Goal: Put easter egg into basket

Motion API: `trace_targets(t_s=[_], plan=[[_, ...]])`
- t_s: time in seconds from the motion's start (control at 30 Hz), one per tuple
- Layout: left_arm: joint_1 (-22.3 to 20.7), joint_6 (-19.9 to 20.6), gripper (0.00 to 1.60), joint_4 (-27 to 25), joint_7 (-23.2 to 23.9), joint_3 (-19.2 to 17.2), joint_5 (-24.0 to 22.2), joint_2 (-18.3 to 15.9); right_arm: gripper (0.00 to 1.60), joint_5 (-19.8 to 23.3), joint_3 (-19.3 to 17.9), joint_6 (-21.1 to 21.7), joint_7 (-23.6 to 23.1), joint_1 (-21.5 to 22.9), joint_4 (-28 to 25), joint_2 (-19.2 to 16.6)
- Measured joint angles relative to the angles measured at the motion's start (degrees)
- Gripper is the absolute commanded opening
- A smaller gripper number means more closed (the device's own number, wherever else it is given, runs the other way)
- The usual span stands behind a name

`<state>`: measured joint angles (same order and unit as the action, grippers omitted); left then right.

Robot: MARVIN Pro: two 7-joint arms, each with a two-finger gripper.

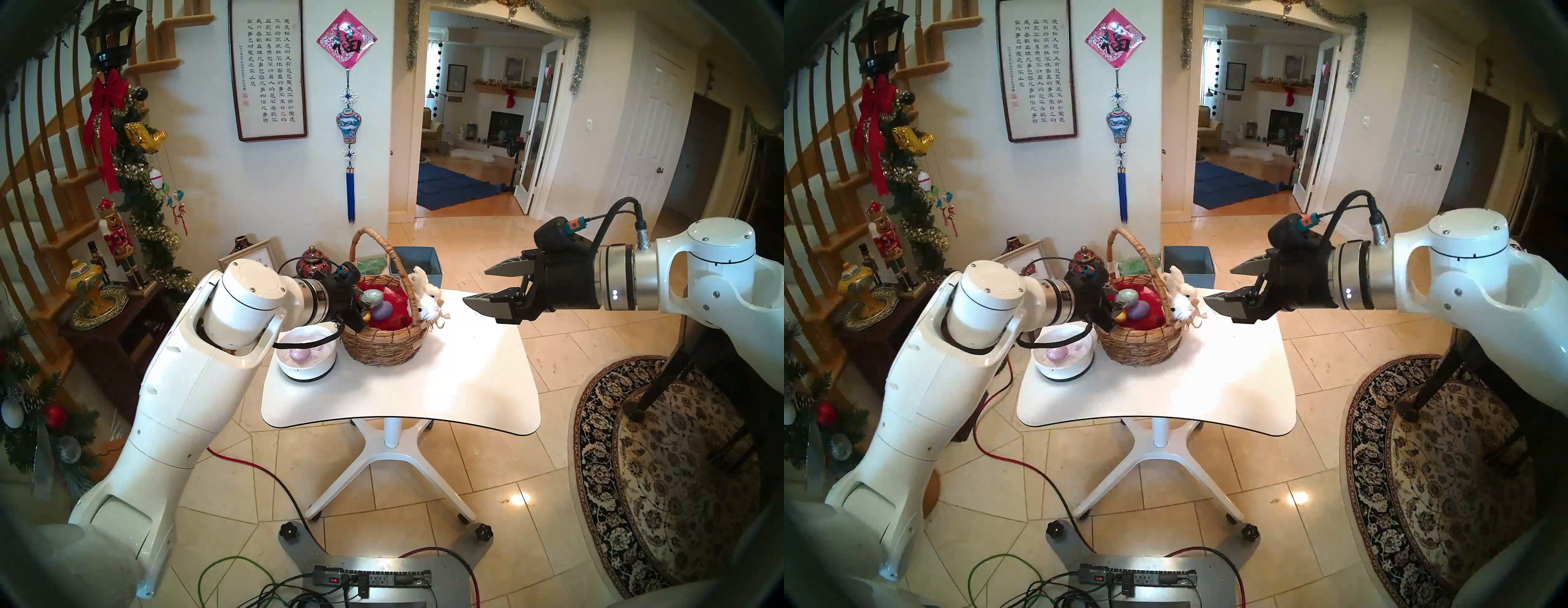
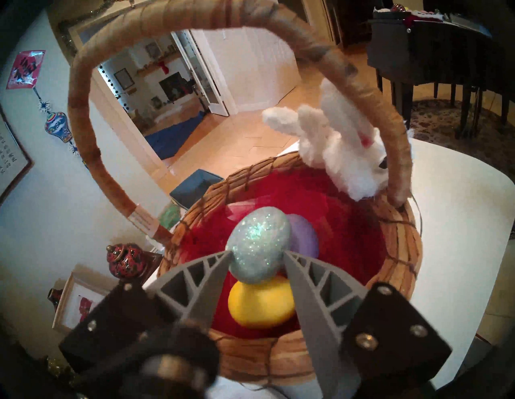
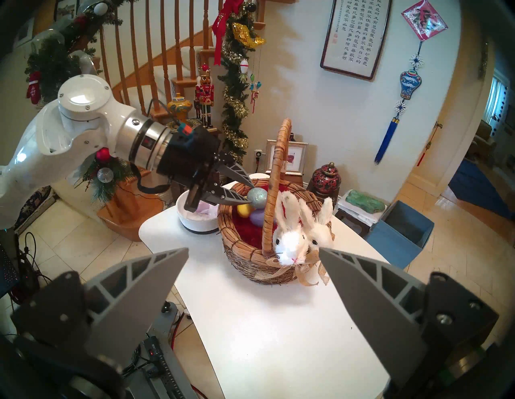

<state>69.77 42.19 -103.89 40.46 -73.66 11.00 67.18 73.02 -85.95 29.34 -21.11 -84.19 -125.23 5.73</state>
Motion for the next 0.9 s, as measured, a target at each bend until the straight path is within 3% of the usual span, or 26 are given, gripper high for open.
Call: trace_targets(t_s=[0.2,0.53,0.9], plan=[[-0.6,-0.1,1.29,0.7,-0.7,-0.5,0.0,0.8,1.60,0.0,0.0,0.0,0.0,0.0,0.0,0.0],[-0.7,0.2,1.32,-0.7,-0.3,-2.5,-1.7,1.1,1.60,0.0,0.0,0.0,0.0,0.0,0.0,0.0],[3.5,6.6,1.40,-8.9,4.7,-10.0,-6.1,-2.0,1.60,0.0,0.0,0.0,0.0,0.0,0.0,0.0]])
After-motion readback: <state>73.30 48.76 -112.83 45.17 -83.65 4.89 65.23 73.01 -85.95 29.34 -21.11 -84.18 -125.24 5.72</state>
